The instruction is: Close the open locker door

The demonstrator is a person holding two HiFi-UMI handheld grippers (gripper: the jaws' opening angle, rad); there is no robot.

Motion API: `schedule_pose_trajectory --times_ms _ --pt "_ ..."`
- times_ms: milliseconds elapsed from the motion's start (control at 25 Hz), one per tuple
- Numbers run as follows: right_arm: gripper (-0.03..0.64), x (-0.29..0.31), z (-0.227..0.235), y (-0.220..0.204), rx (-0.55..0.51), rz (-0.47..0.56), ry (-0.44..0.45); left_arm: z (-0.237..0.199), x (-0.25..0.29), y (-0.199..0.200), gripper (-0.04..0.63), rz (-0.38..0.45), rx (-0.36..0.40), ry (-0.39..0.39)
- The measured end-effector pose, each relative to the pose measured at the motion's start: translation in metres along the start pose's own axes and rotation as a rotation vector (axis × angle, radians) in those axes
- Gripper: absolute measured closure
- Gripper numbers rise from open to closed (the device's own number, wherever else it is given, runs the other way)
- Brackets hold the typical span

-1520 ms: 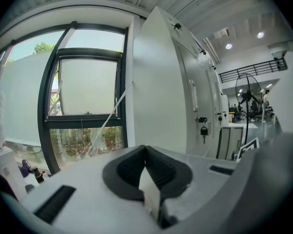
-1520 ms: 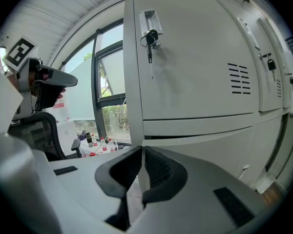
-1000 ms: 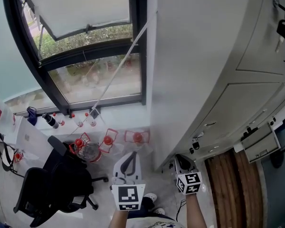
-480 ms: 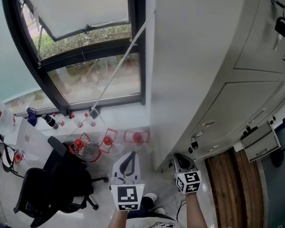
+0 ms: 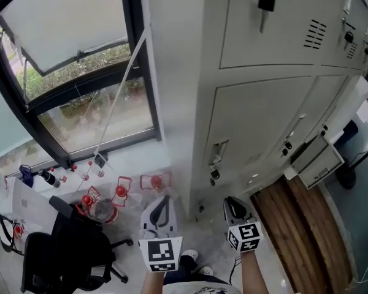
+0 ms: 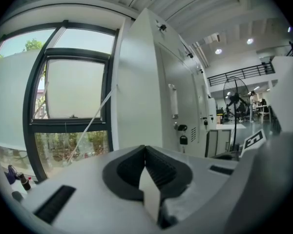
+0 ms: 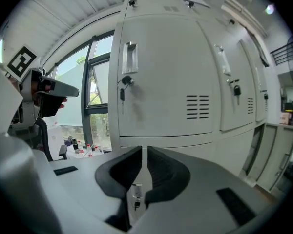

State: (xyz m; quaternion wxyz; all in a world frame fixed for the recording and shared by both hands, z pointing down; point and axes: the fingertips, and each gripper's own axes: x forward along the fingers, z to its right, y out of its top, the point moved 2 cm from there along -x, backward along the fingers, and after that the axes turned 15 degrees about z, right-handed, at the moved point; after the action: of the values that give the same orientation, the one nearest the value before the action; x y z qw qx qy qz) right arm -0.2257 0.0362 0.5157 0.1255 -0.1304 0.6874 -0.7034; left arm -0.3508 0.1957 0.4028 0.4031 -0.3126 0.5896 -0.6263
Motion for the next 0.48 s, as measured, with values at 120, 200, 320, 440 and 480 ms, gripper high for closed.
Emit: schedule_pose_trajectory --times_ms 120,200,320,440,480 --pt "0.586 -0.036 0.031 0.015 -0.016 0.035 -0.084 0.037 0.002 0.005 0.592 0.015 0.001 -0.054" --pt "0.586 -0.067 0.057 0.022 -0.019 0.062 -0.157 0.067 0.005 0.006 0.592 0.023 0.007 -0.101" --pt "0.567 -0.116 0.09 0.035 -0.021 0.102 -0.275 0.108 0.009 0.008 0.592 0.04 0.007 -0.179" --pt "0.471 -0.161 0.113 0.049 -0.02 0.145 -0.369 0.144 0.01 0.013 0.592 0.056 0.0 -0.245" --pt "0.466 -0.177 0.12 0.053 -0.022 0.156 -0.399 0.156 0.009 0.014 0.592 0.062 -0.001 -0.266"
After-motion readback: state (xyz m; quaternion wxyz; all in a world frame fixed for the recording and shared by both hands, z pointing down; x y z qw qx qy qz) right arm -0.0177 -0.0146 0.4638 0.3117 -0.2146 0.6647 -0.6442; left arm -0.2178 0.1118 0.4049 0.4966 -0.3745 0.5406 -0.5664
